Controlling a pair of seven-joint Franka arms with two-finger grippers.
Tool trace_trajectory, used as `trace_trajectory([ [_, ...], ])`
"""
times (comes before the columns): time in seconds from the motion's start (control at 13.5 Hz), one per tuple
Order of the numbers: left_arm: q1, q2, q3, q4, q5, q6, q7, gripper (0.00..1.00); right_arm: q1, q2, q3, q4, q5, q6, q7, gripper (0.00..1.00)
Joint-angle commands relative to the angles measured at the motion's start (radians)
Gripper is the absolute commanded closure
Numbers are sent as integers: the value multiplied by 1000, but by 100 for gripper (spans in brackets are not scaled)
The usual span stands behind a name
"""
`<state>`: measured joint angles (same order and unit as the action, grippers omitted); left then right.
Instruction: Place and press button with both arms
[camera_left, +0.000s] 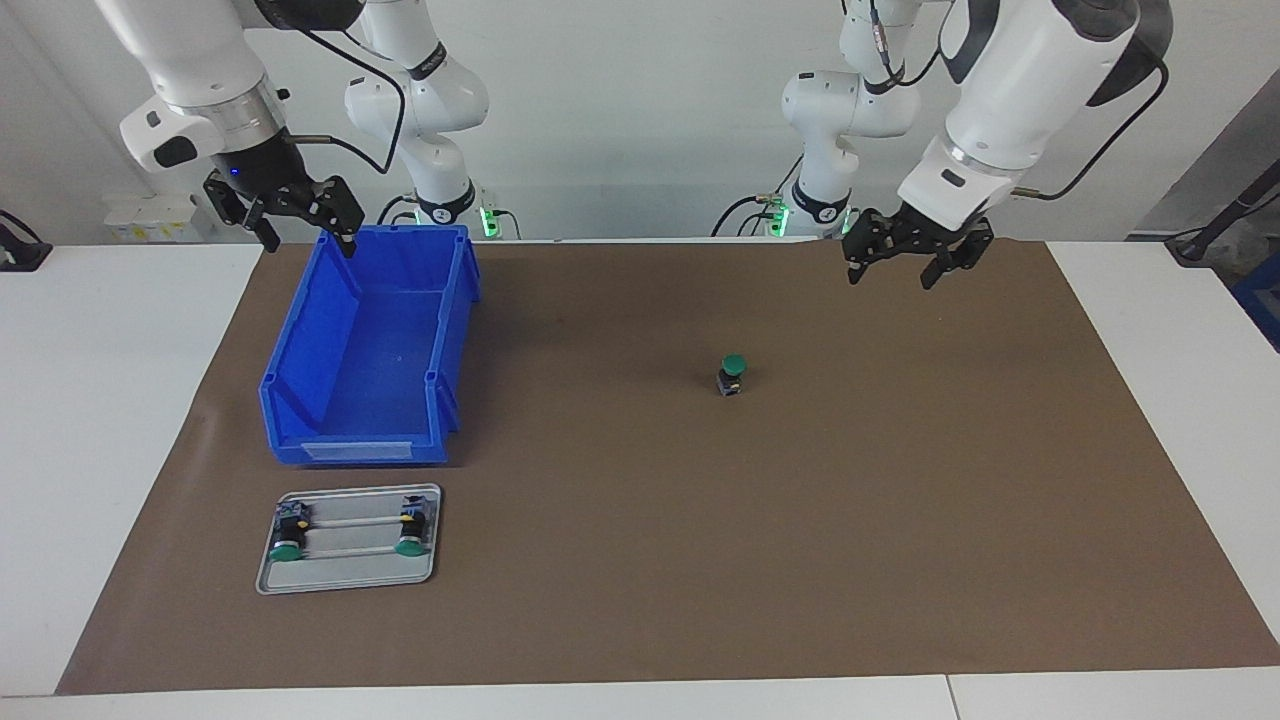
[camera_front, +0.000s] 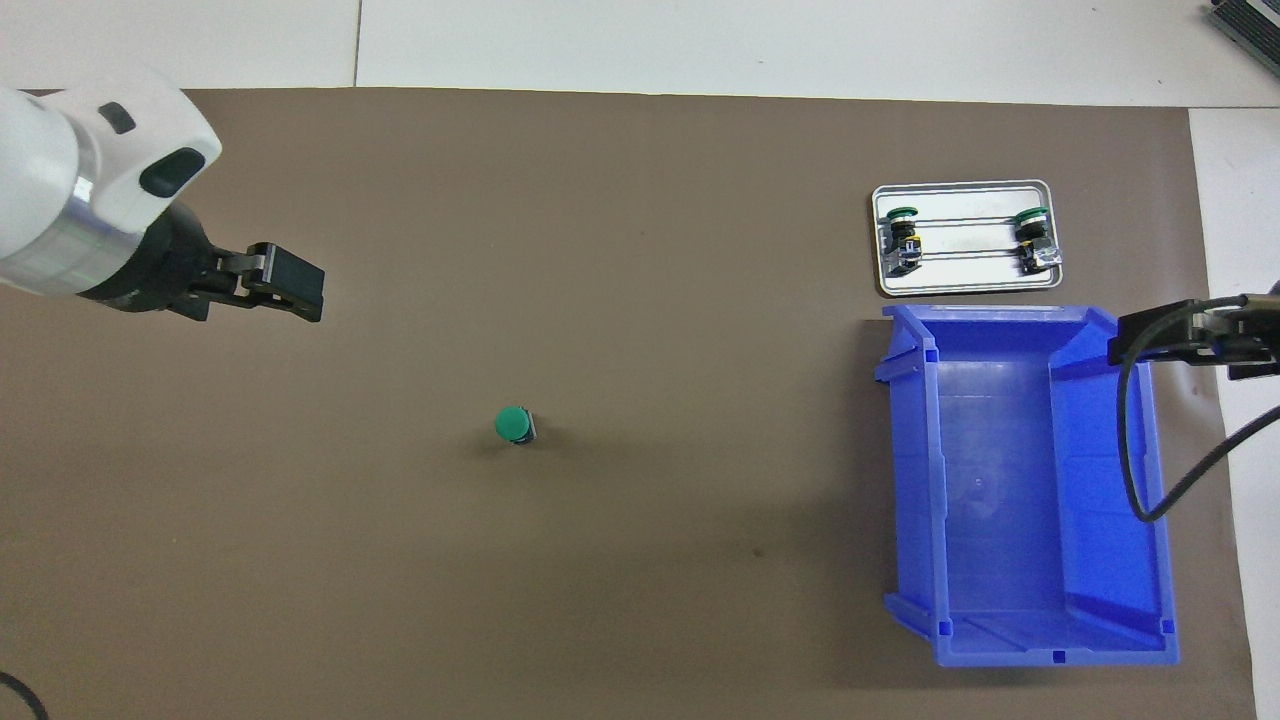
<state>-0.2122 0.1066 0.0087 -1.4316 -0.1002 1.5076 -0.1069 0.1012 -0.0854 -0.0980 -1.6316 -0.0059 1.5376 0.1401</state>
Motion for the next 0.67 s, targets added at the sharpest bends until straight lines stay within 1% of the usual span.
trace_trajectory([
  [0.0,13,-18,-7,-32,14,31,59,0,-8,-17,8,-27,23,19,-17,0],
  [0.07,4,-28,-7,-52,14,45,55,0,-8,-19,6,-27,23,19,-17,0],
  [0.15,2,-50,-7,-105,14,69,37,0,-6,-19,8,-27,23,19,-17,0],
  [0.22,-4,-77,-10,-160,13,113,17,8,-6,-19,8,-27,23,19,-19,0],
  [0.3,-15,-99,-10,-215,14,155,-2,25,-6,-19,8,-28,23,19,-17,0],
  [0.37,-30,-114,-12,-257,14,166,-32,48,-5,-19,9,-28,23,21,-16,0],
  [0.44,-48,-116,-12,-276,14,163,-81,77,-5,-19,11,-28,23,24,-16,0],
  [0.52,-65,-108,-12,-288,14,164,-126,100,-5,-19,11,-28,23,24,-16,0],
  [0.59,-96,-101,-12,-311,16,175,-173,100,-5,-19,12,-28,23,24,-16,0],
])
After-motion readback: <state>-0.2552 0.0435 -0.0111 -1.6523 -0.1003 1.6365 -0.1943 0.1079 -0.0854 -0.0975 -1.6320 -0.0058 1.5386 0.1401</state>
